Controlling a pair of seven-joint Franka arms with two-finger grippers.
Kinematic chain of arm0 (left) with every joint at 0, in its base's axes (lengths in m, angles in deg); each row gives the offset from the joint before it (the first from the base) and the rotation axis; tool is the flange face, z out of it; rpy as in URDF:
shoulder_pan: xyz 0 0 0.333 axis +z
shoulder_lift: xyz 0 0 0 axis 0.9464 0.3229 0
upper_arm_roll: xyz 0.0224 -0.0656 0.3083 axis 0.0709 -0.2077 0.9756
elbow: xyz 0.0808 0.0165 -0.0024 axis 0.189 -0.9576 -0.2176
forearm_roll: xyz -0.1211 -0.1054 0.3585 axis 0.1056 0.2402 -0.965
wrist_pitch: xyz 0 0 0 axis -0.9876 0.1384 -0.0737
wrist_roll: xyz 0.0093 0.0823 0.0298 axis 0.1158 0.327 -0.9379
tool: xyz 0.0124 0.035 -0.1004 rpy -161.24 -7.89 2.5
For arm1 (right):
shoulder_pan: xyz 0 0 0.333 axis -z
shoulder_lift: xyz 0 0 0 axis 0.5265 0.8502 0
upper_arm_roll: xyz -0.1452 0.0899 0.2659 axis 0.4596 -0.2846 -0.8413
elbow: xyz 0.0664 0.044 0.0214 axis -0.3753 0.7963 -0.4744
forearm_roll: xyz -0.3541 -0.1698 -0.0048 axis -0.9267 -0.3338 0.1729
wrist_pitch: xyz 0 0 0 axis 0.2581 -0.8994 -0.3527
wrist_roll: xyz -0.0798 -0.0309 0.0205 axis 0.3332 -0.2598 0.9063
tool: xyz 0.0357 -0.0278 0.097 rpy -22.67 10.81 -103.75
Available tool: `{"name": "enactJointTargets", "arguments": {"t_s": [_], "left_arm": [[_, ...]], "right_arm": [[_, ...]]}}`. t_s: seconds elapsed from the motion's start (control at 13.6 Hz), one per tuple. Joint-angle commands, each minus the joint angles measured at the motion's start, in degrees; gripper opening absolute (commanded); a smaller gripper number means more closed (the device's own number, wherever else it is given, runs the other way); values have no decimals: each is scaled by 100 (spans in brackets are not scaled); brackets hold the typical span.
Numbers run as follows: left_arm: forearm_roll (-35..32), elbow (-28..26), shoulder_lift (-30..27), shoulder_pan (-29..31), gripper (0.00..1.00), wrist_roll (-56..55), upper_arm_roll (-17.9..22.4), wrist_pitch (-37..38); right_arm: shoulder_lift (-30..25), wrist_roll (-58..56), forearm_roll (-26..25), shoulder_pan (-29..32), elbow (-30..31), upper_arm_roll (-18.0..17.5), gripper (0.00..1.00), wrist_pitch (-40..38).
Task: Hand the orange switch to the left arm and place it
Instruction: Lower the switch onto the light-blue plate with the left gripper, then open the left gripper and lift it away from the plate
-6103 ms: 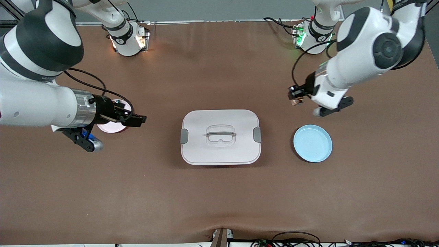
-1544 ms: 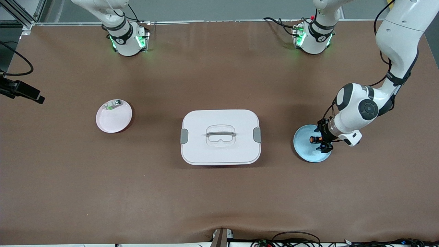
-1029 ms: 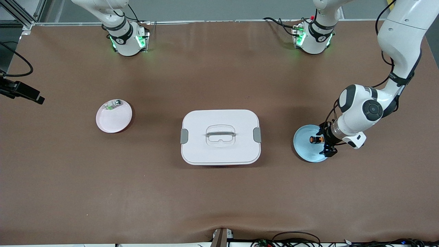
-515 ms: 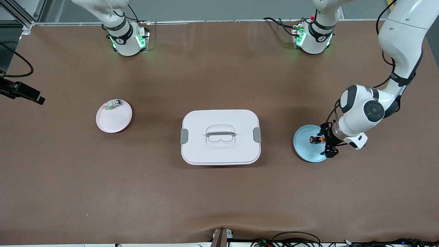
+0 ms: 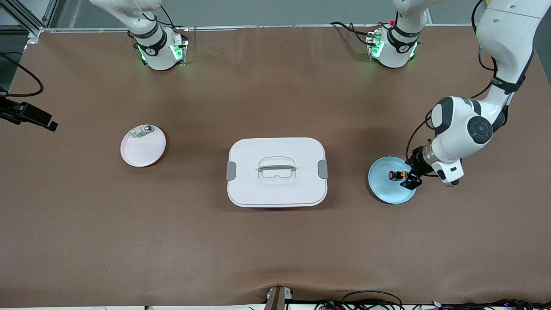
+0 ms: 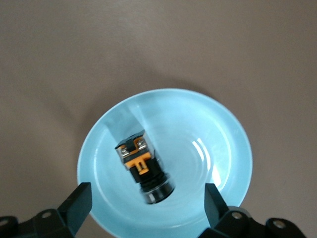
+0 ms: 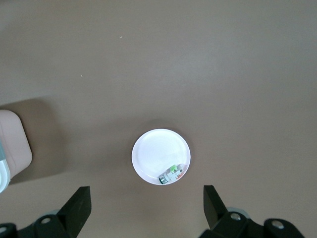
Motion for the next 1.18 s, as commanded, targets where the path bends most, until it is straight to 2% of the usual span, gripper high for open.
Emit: {"name": "enactJointTargets", "arguments": {"t_s": [0.0,0.22,0.29,0.44,0.59,0.88,1.1], "left_arm": [[282,-350,-557,-2,100,2222,41,281],[292,-595,-1084,41,100,4727,41,458],[292,-675,-1278,94,100,5187,50,467],[283,-685,-1647,279,100,5359,32,545],[291,-519,-1999,288,100,5298,41,974],[265,973,-2026,419,100,5403,41,2932],[248,1634,-2061,420,100,5403,41,3612]], "right_arm": [[17,-287,79,82,-49,-53,100,-32],[17,-296,79,82,-49,-53,100,-32],[17,-296,79,82,-49,-53,100,-32],[25,-287,70,82,-49,-53,100,-24],[25,-287,79,91,-49,-53,100,-24],[25,-287,70,91,-49,-45,100,3],[25,-287,62,91,-49,-53,100,3]]}}
